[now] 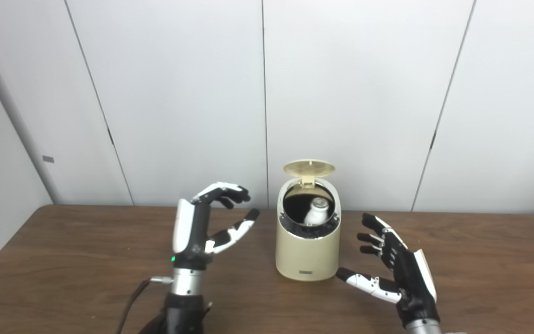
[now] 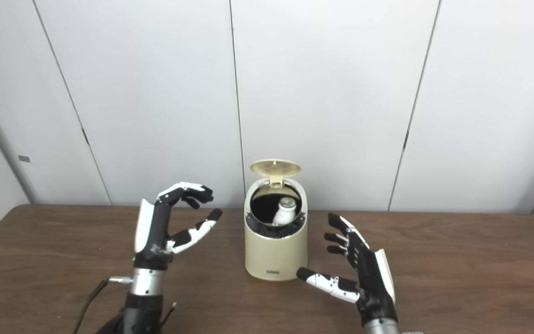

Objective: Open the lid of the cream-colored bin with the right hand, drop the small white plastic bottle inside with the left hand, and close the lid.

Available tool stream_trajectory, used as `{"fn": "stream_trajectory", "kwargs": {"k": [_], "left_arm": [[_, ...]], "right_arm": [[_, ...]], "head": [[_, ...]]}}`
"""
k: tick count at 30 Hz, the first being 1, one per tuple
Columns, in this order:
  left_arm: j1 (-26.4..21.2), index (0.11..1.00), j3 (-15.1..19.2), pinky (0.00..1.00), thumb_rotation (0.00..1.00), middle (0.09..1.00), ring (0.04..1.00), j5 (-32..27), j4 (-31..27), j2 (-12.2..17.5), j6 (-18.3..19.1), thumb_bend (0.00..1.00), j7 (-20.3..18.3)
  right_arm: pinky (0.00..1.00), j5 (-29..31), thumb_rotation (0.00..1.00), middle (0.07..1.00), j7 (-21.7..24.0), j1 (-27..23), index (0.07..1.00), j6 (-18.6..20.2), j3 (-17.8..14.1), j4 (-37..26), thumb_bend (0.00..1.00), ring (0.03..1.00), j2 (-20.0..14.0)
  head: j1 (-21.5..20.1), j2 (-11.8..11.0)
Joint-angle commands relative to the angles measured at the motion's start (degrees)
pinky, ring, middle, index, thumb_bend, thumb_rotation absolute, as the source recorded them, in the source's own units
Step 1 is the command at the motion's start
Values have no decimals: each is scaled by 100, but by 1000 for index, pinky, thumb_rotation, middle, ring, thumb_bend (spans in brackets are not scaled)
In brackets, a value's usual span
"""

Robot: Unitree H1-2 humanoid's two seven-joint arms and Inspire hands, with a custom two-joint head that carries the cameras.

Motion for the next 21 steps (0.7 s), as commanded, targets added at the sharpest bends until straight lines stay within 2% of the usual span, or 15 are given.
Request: {"fn": "stream_trajectory", "kwargs": {"k": [1,3,5,6,8,10,12,15,21], "left_arm": [[36,496,347,461,52,616,556,-497,-288,74,-39,511,-520],[267,498,671,507,55,661,599,-854,-417,32,-37,510,-1047],[466,499,928,537,57,694,631,-970,-556,8,119,510,-1483],[528,646,1040,547,23,718,651,-980,-605,-21,191,608,-1663],[638,728,1231,552,6,734,663,-1053,-714,-86,411,659,-2032],[755,782,1386,560,1,762,687,-1222,-838,-135,720,672,-2413],[863,798,1520,567,0,771,699,-1274,-929,-167,913,700,-2704],[985,792,1710,558,0,760,690,-1252,-935,-239,962,744,-3023],[1119,809,1952,581,0,778,704,-1193,-827,-413,986,753,-3486]], "right_arm": [[697,15,246,857,-4,-192,830,-268,-20,-138,752,767,-50],[697,9,261,857,-2,-187,831,-236,-24,-141,755,767,-73],[700,58,284,856,3,-209,831,-295,-43,-99,744,775,-99],[702,79,287,856,2,-222,838,-329,-51,-77,716,782,-111],[702,97,290,855,-19,-270,846,-403,-78,-8,694,788,-149],[660,42,292,845,-39,-361,852,-428,-90,28,667,779,-210],[642,-41,285,840,-8,-497,849,-354,-84,-17,639,771,-299],[670,-206,291,846,62,-740,848,-243,-58,-141,600,785,-456],[683,-572,441,861,390,-1400,851,215,60,-393,566,797,-842]], "head": [[-58,-17],[-108,-31],[-139,-34],[-143,-34],[-182,-51],[-209,-68],[-236,-74],[-273,-82],[-481,-165]]}}
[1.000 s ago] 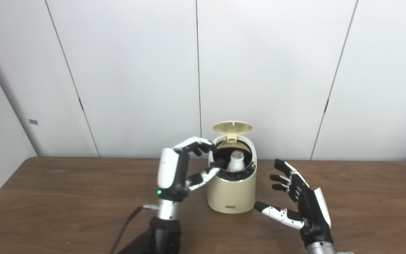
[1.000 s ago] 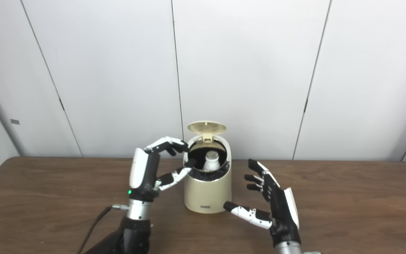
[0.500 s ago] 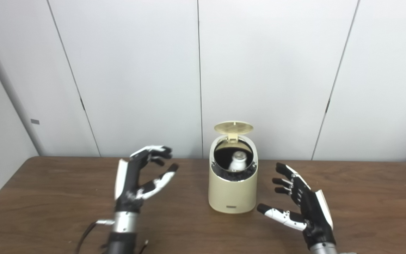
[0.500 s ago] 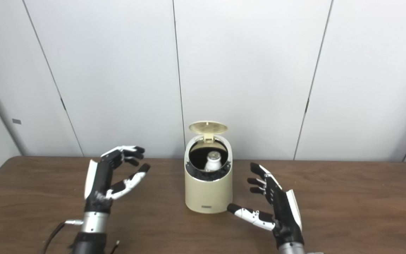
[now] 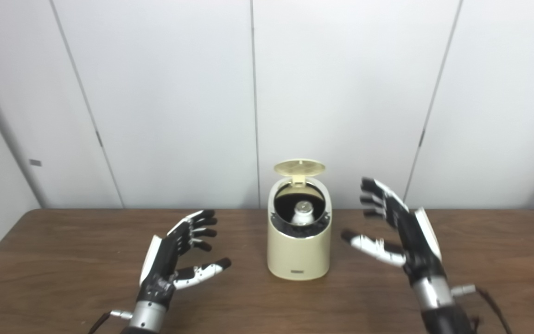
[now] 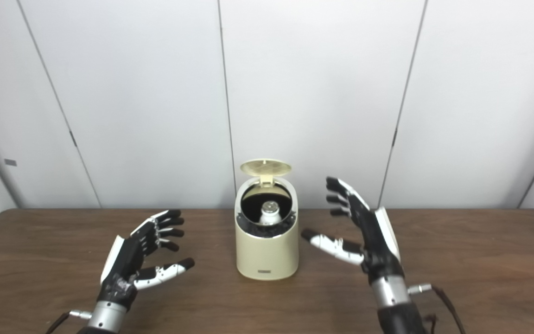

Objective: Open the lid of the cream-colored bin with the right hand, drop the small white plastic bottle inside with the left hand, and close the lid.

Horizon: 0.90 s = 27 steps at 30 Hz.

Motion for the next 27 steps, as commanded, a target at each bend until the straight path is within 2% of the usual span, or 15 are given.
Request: {"fn": "stream_trajectory", "kwargs": {"k": [1,6,11,17,22,27], "left_arm": [[-116,813,82,590,0,780,707,69,-49,-41,-45,755,-125],[-137,816,173,609,0,779,714,228,101,-139,-130,768,-308],[-154,810,243,617,0,780,722,285,180,-228,-158,774,-442],[-161,807,325,622,0,773,719,351,259,-314,-229,766,-511],[-167,814,418,622,0,783,722,351,278,-346,-222,757,-540],[-163,816,488,624,0,790,723,375,239,-383,-165,757,-571]], "right_arm": [[686,-141,471,860,183,-550,843,142,58,-246,577,798,-151],[716,-583,629,858,689,-1194,839,972,292,-398,605,802,-513],[741,-864,716,873,1133,-1703,851,1452,530,-407,633,833,-759],[790,-1083,800,891,1651,-2217,873,1598,879,-307,637,890,-978],[868,-1204,910,915,1862,-2404,877,1510,1024,-192,717,967,-1048],[865,-1246,908,891,1880,-2420,847,1430,1070,-187,731,948,-1011]], "head": [[-20,-12],[-19,-56],[13,-77],[12,-87],[43,-83],[69,-78]]}}
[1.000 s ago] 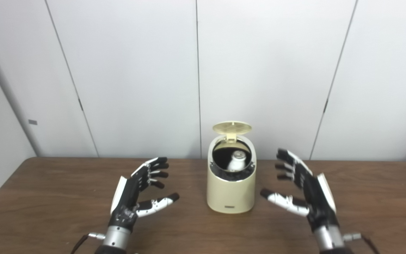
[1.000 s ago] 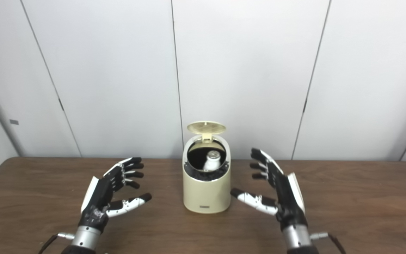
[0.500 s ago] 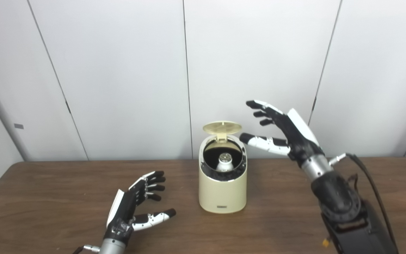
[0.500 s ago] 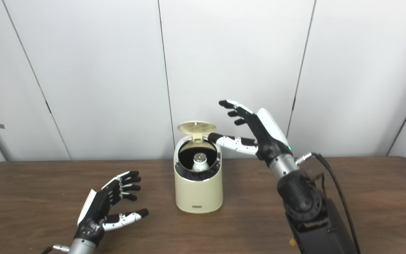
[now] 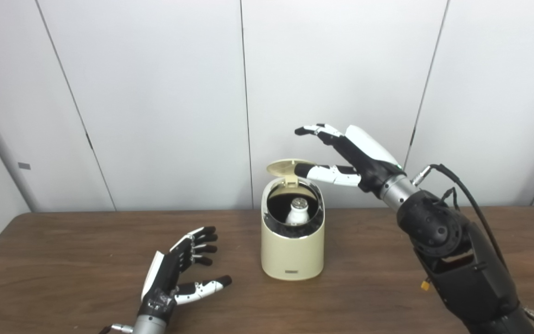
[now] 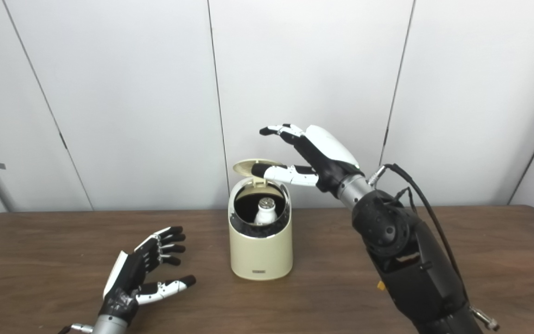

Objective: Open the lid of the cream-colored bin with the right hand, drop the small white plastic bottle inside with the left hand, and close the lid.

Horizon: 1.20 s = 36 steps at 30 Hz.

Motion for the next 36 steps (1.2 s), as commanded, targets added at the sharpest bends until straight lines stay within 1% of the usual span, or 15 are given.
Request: {"fn": "stream_trajectory", "kwargs": {"k": [1,6,9,10,12,14,19,25,29,32,36], "left_arm": [[-178,815,59,623,0,790,722,44,-144,4,-127,759,2],[-177,812,90,618,0,789,720,64,-132,-28,-148,763,4],[-177,814,99,619,0,790,720,56,-118,-37,-161,758,-10],[-175,813,102,617,0,788,721,60,-120,-40,-167,754,-10],[-173,812,105,615,0,786,719,76,-117,-42,-180,754,-8],[-169,811,104,612,0,785,722,91,-131,-44,-172,751,-12],[-155,808,115,597,0,784,719,143,-182,-83,-116,754,18],[-168,808,108,589,0,785,716,166,-188,-102,-98,741,-35],[-180,803,110,586,0,782,709,126,-197,-141,-86,738,-72],[-177,802,117,583,0,778,705,158,-223,-173,-45,742,-53],[-166,805,121,582,0,779,702,149,-263,-199,-18,735,-66]], "right_arm": [[859,-54,905,885,-75,-285,836,-182,-27,-127,730,942,-37],[820,-167,921,855,-61,-253,799,-252,53,-168,721,915,-64],[796,-224,913,822,-62,-211,757,-237,84,-260,706,890,-71],[787,-220,901,805,-49,-195,742,-230,80,-292,689,881,-76],[785,-198,883,789,-31,-167,728,-232,64,-327,671,873,-84],[755,-192,873,757,-26,-141,705,-237,50,-353,671,846,-96],[725,-210,853,712,25,-119,648,-310,66,-379,645,803,-162],[713,-280,834,674,113,-125,625,-354,95,-425,630,782,-234],[743,-384,845,663,160,-124,609,-326,142,-459,646,800,-272],[796,-469,800,674,219,-122,608,-257,164,-507,642,827,-285],[794,-562,766,675,350,-145,614,-259,215,-516,626,832,-337]], "head": [[8,-2],[35,7],[35,7],[41,43],[41,43],[48,65],[91,112],[105,163],[115,177],[145,211],[174,248]]}}
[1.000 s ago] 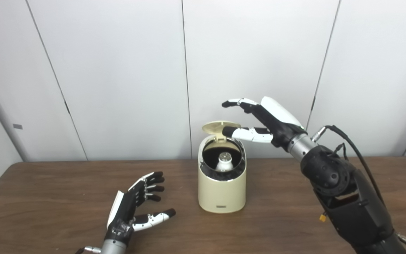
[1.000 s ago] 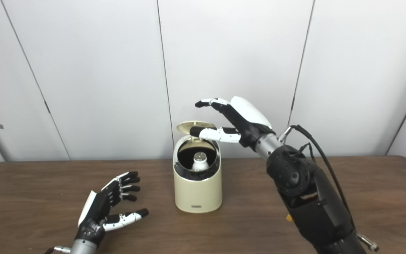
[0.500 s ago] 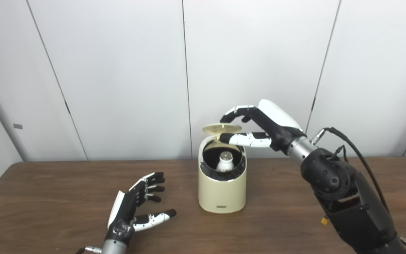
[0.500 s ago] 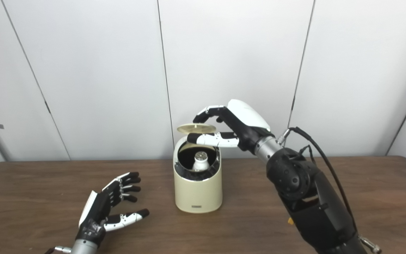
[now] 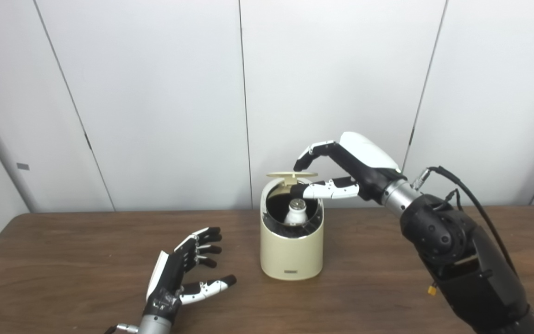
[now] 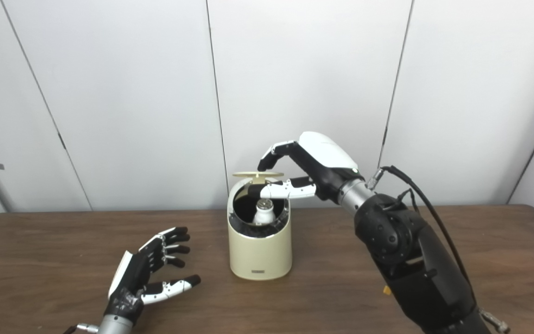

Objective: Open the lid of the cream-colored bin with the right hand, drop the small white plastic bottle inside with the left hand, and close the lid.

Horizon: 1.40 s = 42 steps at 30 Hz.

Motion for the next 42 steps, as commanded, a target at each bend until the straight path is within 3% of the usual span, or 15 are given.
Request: {"fn": "stream_trajectory", "kwargs": {"k": [1,8,13,18,27,37,42], "left_arm": [[-167,805,48,584,0,778,702,-22,-206,9,-35,735,4],[-163,809,50,596,0,782,716,6,-241,-48,43,731,24],[-180,810,38,592,0,784,718,101,-254,-74,110,733,69],[-183,807,46,590,0,781,714,155,-282,-97,167,747,100],[-186,806,70,591,0,784,718,160,-301,-121,231,749,101],[-208,804,69,592,6,784,714,187,-338,-124,258,752,96],[-202,803,62,591,10,784,710,204,-372,-122,294,750,90]], "right_arm": [[797,-90,761,677,74,-237,616,-59,-7,-152,628,834,-109],[848,-190,821,684,587,-292,645,-81,200,-181,684,865,-265],[867,-299,768,679,790,-274,642,-94,292,-272,689,850,-287],[815,-397,745,672,886,-246,647,-178,354,-293,679,819,-290],[891,-496,779,695,1072,-195,663,-191,473,-283,690,846,-310],[893,-574,752,708,1176,-123,669,-246,567,-337,685,848,-296],[892,-803,787,705,1139,-112,668,-448,686,-302,712,850,-351]], "head": [[4,10],[48,48],[90,76],[131,124],[182,185],[212,263],[230,296]]}}
